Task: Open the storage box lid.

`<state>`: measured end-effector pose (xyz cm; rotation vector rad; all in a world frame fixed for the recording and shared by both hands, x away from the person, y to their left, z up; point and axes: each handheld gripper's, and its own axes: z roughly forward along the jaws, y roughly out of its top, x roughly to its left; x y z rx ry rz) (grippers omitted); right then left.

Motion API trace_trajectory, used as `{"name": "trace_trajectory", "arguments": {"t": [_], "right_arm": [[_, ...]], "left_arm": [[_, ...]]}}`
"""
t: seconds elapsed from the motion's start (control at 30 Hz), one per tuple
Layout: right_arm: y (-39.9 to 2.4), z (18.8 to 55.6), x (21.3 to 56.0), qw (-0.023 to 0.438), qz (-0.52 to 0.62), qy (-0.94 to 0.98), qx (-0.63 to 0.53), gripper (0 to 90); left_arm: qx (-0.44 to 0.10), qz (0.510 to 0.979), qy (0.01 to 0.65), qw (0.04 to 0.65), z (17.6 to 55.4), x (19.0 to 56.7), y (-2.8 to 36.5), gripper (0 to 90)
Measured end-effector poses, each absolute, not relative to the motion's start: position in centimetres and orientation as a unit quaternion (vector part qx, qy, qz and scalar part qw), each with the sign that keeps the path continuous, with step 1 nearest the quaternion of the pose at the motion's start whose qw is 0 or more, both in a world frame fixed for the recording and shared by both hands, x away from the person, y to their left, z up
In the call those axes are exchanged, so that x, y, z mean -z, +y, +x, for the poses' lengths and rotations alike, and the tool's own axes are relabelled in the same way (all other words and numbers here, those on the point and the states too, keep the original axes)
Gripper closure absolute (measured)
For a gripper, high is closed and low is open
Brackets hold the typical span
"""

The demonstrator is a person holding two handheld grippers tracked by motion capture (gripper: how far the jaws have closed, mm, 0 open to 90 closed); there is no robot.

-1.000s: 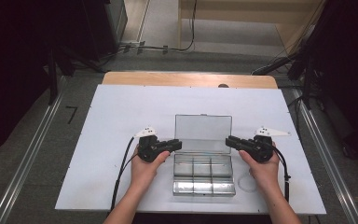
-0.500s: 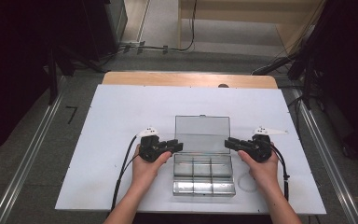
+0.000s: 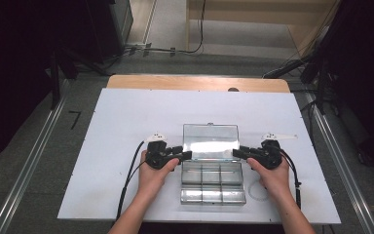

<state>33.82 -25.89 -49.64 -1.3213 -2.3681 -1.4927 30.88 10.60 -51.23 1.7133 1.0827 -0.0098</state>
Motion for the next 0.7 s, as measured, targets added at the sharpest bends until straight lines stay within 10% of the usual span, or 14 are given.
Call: {"name": "trace_trajectory", "arguments": {"t": [0.7], "right_arm": [[-25.77,34.0,49.55,0.052,-0.418,-0.77,0.48,22.5]], "left_arm": [[-0.001,0.717,0.444,0.538,30.6,50.78,10.42,3.2]]}}
